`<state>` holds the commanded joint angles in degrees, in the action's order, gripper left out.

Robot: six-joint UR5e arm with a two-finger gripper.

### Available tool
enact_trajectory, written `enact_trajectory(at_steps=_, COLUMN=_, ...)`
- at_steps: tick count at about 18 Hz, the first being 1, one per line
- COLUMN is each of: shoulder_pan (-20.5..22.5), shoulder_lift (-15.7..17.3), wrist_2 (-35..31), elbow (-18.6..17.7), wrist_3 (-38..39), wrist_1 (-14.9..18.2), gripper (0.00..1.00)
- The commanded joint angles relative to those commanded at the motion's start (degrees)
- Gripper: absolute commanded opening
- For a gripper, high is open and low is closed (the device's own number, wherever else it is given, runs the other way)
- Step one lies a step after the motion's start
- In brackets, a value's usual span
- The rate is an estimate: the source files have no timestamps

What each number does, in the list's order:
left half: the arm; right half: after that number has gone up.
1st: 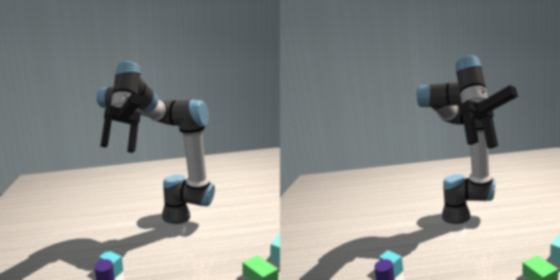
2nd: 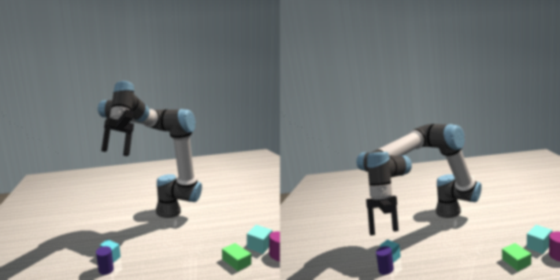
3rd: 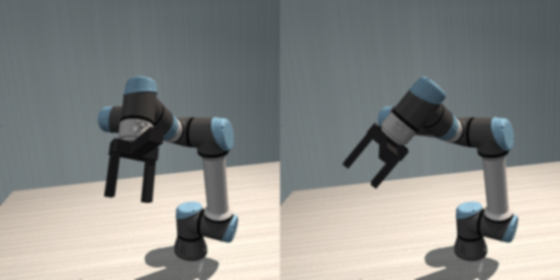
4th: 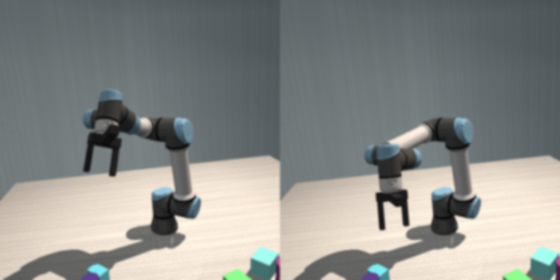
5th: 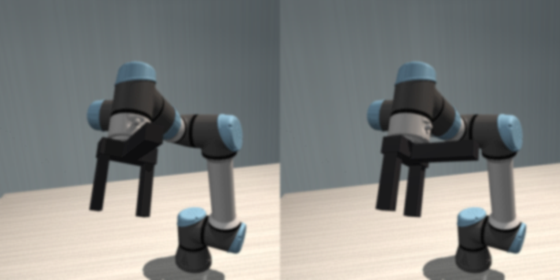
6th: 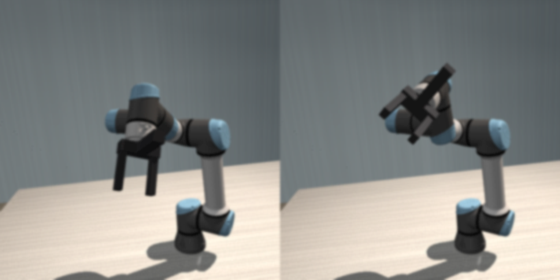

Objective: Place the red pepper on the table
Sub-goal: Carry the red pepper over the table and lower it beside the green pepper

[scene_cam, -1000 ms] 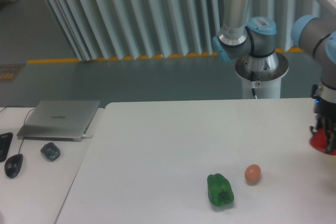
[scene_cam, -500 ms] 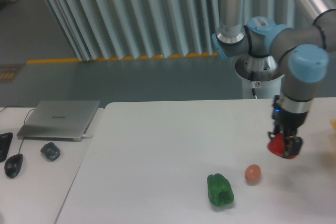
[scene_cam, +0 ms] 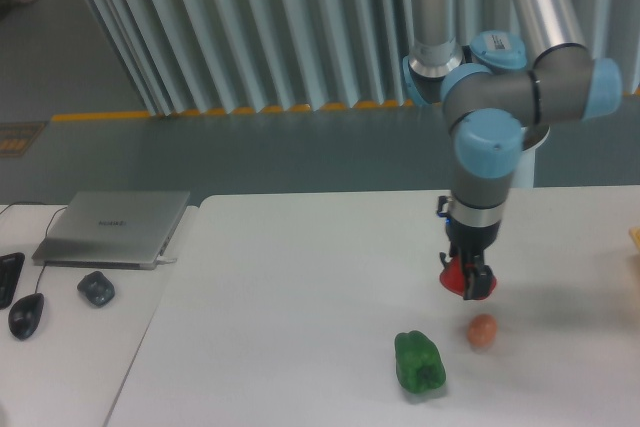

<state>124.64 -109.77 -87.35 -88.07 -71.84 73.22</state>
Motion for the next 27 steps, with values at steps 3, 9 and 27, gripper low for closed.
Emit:
enact_trajectory(at_steps=3, shoulder_pan=-2.0, shoulder_lift=-1.7, wrist_2=-3.3, elbow=-0.1, wrist_3=2.7, wrist_1=-3.1, gripper=0.5)
enact_trajectory(at_steps=9, shoulder_pan=-4.7, shoulder_lift=-3.7, wrist_2=-10.4, elbow=-0.9, wrist_3=6.3, wrist_1=-6.5, gripper=0.5)
enact_trajectory(at_steps=27, shoulder_pan=-7.6, shoulder_lift=-5.0, wrist_2=-13.6, elbow=-1.3, wrist_3=7.8, wrist_1=-7.1, gripper=1.0)
